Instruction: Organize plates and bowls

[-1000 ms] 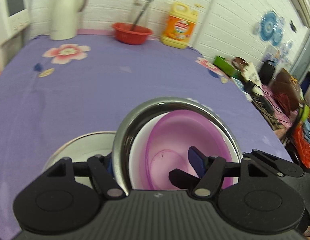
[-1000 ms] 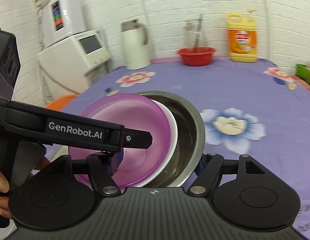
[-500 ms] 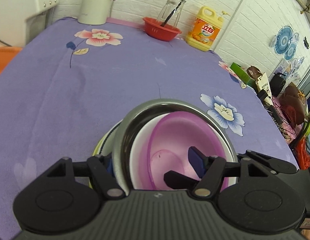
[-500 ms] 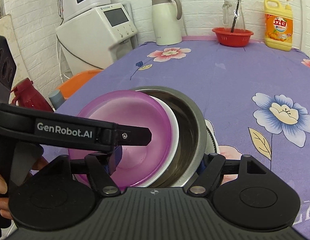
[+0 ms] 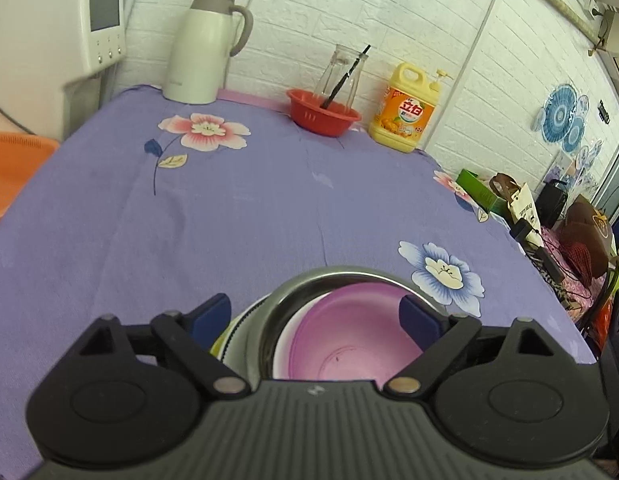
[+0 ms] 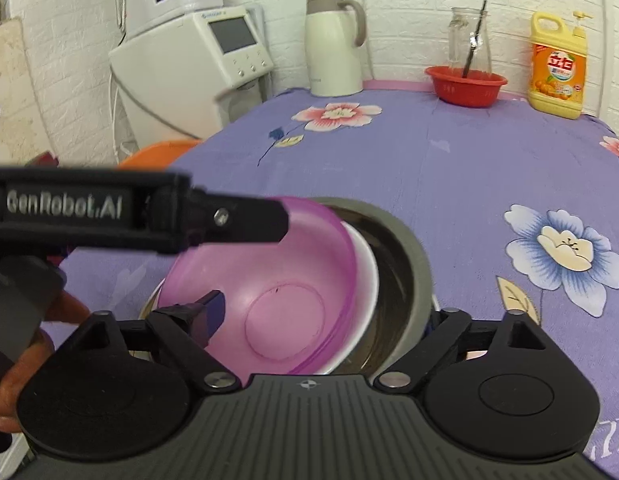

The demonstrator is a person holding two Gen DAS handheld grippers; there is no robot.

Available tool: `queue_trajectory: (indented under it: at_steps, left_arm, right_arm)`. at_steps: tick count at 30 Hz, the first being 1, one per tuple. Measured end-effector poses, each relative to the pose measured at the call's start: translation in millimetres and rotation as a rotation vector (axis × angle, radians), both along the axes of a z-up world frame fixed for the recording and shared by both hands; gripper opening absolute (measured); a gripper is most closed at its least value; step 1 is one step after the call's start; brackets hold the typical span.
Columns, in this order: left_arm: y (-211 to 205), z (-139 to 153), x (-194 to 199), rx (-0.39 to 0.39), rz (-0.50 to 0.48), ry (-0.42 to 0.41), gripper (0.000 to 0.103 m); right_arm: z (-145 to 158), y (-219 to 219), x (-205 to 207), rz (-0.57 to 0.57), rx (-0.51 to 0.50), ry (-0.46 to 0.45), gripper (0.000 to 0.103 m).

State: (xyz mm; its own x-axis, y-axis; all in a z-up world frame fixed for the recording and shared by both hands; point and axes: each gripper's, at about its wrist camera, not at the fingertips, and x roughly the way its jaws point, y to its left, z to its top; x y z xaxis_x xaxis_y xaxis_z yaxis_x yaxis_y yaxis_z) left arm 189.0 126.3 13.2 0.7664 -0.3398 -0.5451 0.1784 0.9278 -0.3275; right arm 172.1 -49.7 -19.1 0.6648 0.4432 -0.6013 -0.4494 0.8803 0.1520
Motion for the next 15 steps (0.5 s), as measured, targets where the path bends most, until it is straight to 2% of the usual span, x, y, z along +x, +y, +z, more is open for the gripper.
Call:
queue_trajectory:
  at_steps: [3,7,9,13,15]
  left_arm:
    - [1,0,0,0.0,0.01,-0.001,0.092]
    - [2,2,-2,-0.009,0.02,-0.011,0.092]
    - [3,3,0,-0.016,0.027,-0.011,0.092]
    - [5,6,-2,-0.019,0.038,-0.022,0.093]
    - [5,6,-2,-0.019,0.043,-0.022,0.093]
  right_arm:
    - [0,-1,-1,0.014,0.006,0.002,0.103]
    - [11,-14,-2,-0.066,0.011,-0.068,0.103]
    - [12,-14,1,-0.039,0.023,-0.046,0.103]
    - [14,-18,-1,-0.058,0.034,-0.067,0.103]
    - [12,-19,2,-0.054,0.045,-0.038,0.103]
